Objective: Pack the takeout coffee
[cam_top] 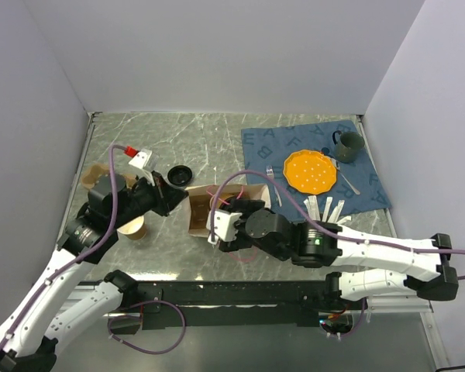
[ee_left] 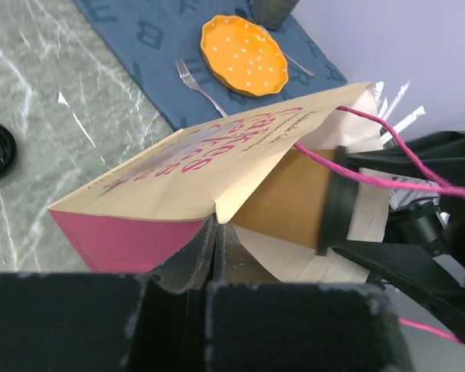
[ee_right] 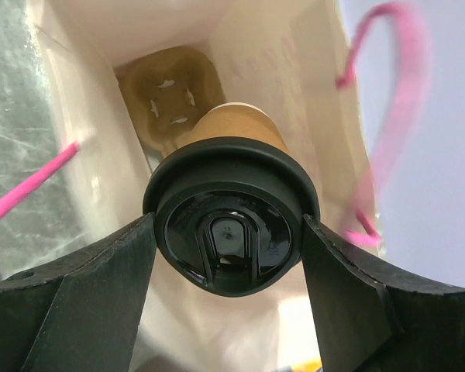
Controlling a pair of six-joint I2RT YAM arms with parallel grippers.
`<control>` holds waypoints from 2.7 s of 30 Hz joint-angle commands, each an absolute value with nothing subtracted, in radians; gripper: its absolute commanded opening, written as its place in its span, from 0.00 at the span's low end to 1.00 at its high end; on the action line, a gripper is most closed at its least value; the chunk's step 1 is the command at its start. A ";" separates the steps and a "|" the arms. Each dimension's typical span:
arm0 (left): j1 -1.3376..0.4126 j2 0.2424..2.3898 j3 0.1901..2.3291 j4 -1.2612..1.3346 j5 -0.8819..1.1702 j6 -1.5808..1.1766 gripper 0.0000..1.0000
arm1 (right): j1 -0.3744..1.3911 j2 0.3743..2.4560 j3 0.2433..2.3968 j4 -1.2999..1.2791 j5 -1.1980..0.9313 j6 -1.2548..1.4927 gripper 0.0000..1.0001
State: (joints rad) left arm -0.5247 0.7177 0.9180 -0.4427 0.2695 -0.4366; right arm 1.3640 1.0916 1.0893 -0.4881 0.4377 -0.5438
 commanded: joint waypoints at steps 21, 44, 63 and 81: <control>-0.522 0.730 0.854 -0.282 0.454 -0.317 0.01 | 1.236 1.227 0.997 -0.270 0.298 -0.675 0.48; -0.522 0.730 0.873 -0.327 0.472 -0.275 0.01 | 1.108 1.226 0.925 -0.327 0.337 -0.746 0.48; -0.522 0.729 0.868 -0.327 0.489 -0.230 0.01 | 1.071 1.307 0.966 -0.359 0.321 -0.696 0.47; -0.522 0.735 0.894 -0.360 0.485 -0.259 0.01 | 1.071 1.345 0.946 -0.281 0.382 -0.683 0.47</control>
